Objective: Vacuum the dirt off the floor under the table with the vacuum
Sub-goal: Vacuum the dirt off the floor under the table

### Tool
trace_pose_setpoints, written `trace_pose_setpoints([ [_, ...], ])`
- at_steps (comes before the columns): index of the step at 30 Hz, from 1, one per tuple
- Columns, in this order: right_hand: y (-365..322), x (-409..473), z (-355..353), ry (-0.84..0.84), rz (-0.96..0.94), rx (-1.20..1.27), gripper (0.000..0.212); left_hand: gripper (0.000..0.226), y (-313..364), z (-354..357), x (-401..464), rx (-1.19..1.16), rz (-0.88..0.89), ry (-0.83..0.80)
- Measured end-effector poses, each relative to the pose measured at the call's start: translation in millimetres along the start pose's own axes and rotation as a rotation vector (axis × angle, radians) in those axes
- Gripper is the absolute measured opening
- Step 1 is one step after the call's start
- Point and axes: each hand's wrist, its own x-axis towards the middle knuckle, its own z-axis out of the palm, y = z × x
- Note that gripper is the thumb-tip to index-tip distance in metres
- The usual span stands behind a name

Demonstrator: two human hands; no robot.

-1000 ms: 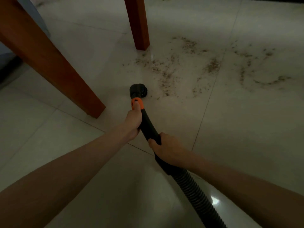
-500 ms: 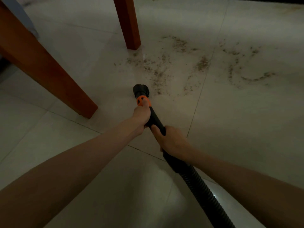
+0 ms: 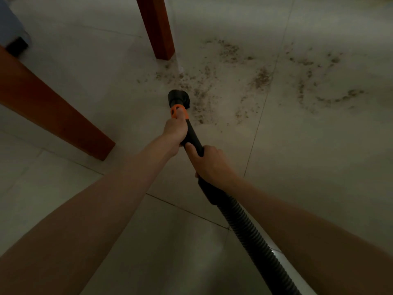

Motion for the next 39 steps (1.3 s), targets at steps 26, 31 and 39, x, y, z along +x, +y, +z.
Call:
trace_pose_setpoints([
  [26, -19, -25, -1, -0.156, -0.067, -0.142, 0.051, 0.055, -24, -33, -17, -0.202, -0.084, -0.026],
  [31, -13, -49, 0, -0.17, -0.039, -0.135, 0.05, 0.057, -35, -30, -40, -0.206, -0.082, -0.062],
  [39, -6, -77, -8, -0.147, 0.046, -0.094, 0.049, 0.055, -40, -18, -61, -0.224, -0.09, -0.128],
])
